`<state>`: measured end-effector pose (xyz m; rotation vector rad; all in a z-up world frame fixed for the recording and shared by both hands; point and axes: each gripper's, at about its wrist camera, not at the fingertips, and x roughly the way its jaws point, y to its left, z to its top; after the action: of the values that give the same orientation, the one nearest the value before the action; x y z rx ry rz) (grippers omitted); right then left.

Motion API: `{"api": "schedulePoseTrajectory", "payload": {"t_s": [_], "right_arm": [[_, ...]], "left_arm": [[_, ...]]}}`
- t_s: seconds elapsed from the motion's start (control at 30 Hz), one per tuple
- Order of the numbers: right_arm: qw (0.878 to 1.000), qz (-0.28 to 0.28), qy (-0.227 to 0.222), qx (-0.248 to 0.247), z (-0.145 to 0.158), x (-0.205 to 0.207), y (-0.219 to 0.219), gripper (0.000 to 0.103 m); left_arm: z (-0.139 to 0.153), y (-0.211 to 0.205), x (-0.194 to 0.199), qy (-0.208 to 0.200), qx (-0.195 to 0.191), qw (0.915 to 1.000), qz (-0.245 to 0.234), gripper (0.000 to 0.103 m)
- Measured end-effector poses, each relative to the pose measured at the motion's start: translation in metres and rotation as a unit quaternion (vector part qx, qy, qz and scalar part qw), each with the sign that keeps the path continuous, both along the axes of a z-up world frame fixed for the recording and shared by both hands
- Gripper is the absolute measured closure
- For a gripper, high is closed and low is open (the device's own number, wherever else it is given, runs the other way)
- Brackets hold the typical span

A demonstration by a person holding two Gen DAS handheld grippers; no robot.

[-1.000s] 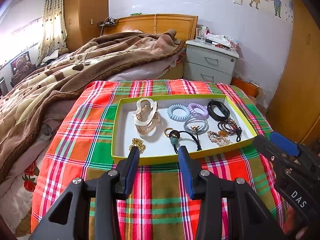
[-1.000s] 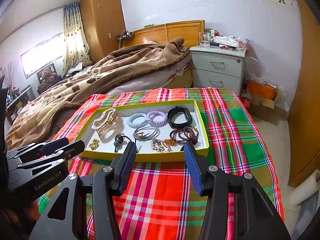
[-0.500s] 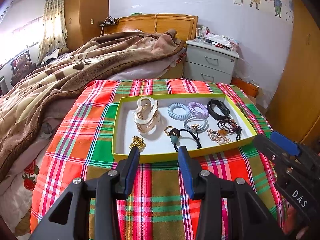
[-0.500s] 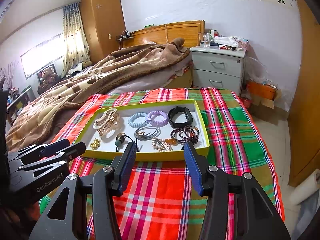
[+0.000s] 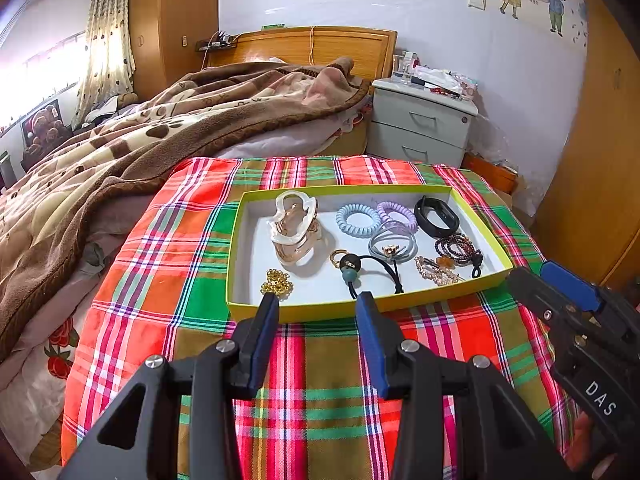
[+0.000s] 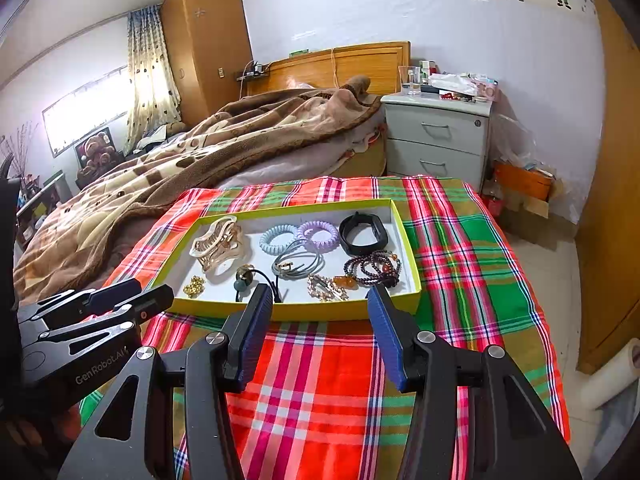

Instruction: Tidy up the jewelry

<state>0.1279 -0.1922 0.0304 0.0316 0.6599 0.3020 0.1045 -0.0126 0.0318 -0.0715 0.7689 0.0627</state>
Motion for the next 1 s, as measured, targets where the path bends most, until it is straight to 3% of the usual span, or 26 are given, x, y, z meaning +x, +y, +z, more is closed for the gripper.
{"api": "schedulePoseTrajectory", "payload": {"t_s": [1.0], "right_arm": [[1.000,0.001,-0.002,0.000,0.0026,-0.0018,0.0004,0.053]], "left_arm": [[-0.0003,0.0026,-0.0027,0.005,-0.008,1.0000,0.003,0.061]]}}
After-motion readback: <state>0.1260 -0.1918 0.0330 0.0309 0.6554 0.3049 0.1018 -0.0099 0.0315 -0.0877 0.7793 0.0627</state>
